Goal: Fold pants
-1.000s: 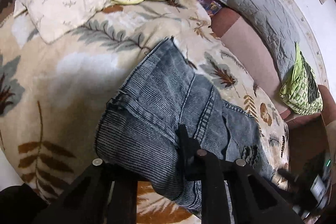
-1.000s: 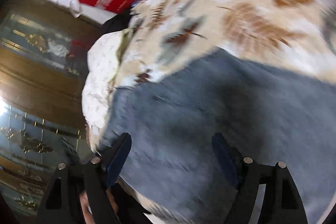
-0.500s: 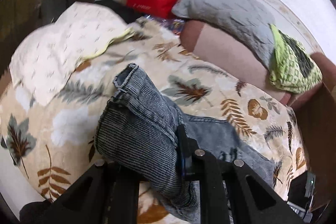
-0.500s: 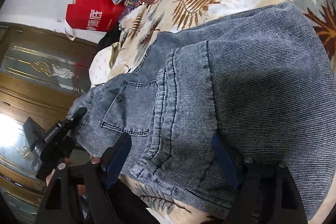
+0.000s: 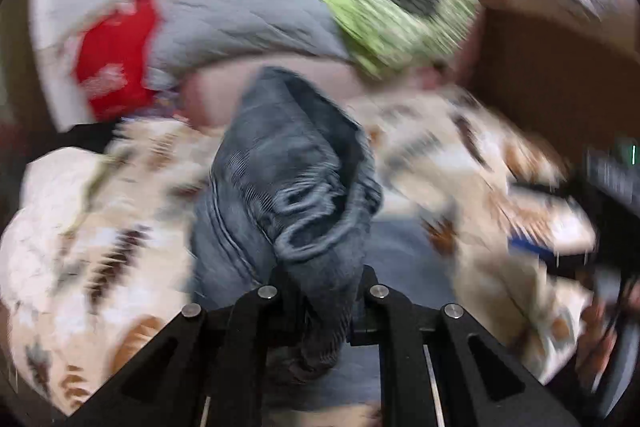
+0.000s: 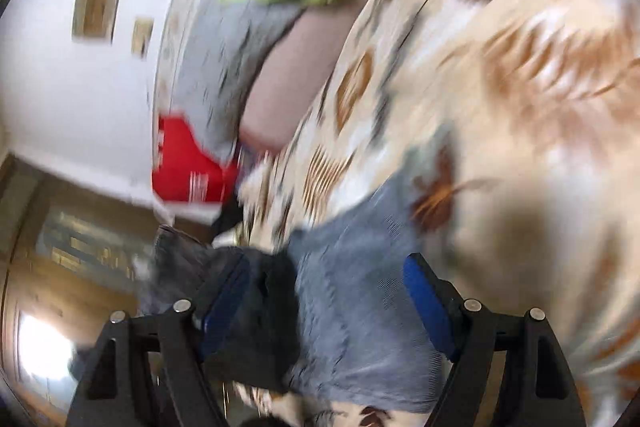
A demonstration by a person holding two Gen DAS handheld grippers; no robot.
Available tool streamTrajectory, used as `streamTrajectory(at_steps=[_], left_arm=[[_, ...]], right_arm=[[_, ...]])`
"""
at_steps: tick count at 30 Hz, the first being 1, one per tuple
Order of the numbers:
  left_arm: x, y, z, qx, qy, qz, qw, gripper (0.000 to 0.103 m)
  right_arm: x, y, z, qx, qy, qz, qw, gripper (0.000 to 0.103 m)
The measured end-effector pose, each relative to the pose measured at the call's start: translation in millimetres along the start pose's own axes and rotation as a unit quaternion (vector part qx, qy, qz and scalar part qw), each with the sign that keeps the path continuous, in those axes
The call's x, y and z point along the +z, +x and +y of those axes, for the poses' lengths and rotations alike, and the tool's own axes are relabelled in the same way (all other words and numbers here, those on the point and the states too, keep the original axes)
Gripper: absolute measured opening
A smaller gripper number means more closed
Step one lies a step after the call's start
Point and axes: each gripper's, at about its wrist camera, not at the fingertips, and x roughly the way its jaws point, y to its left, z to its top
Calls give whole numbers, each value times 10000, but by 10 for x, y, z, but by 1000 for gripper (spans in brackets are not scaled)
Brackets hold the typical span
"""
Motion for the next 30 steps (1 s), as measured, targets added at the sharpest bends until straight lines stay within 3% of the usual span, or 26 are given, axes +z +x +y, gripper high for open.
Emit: streamTrajectory(at_steps=[2, 4, 5, 6, 7, 8, 10, 14, 15, 17, 19, 22, 27, 30], left_arm=[[-133, 318, -291, -181, 292, 520, 9981, 15], [-410, 728, -621, -205, 840, 1293, 9878, 19], [-474, 718, -710, -19, 1094, 1147, 9874, 20], [-482, 661, -742, 24, 1195, 989, 9879, 28], [-442, 580, -737, -223, 1149, 973, 9884, 33], [-384, 528, -695, -524, 1005, 1042, 9881, 43], [-276, 405, -556, -857, 718, 1048, 9882, 45], [-142, -41, 34, -1156, -164, 641, 9911, 57], [-142, -159, 231, -1125, -438, 454, 9916, 65], [-158, -278, 588, -835, -892, 148, 9924, 73], [-221, -317, 994, -368, -1376, -12, 9898, 73], [-359, -58, 1351, -60, -1823, 510, 9819, 73], [-591, 367, 1240, -171, -1699, 1036, 9798, 73], [-650, 352, 1237, -171, -1829, 953, 9784, 73]], right_arm=[[91, -215, -129, -104, 135, -307, 9994, 82], [159, -356, -248, -170, 275, -455, 9984, 82], [178, -409, -304, -186, 329, -457, 9982, 82], [190, -440, -345, -231, 354, -448, 9981, 82], [208, -439, -361, -286, 357, -448, 9980, 82], [216, -441, -378, -347, 336, -439, 9979, 82], [197, -359, -347, -383, 309, -366, 9981, 82], [104, -220, -195, -340, 97, -95, 9993, 82], [74, -195, -145, -330, 15, -10, 9995, 82], [-30, -142, -69, -264, -89, 262, 9993, 82], [-168, -81, 10, -114, -131, 582, 9982, 82], [-386, -23, 176, -95, -344, 835, 9959, 82], [-569, 236, 369, -186, -455, 1227, 9912, 82], [-559, 422, 476, -21, -200, 1547, 9878, 82]])
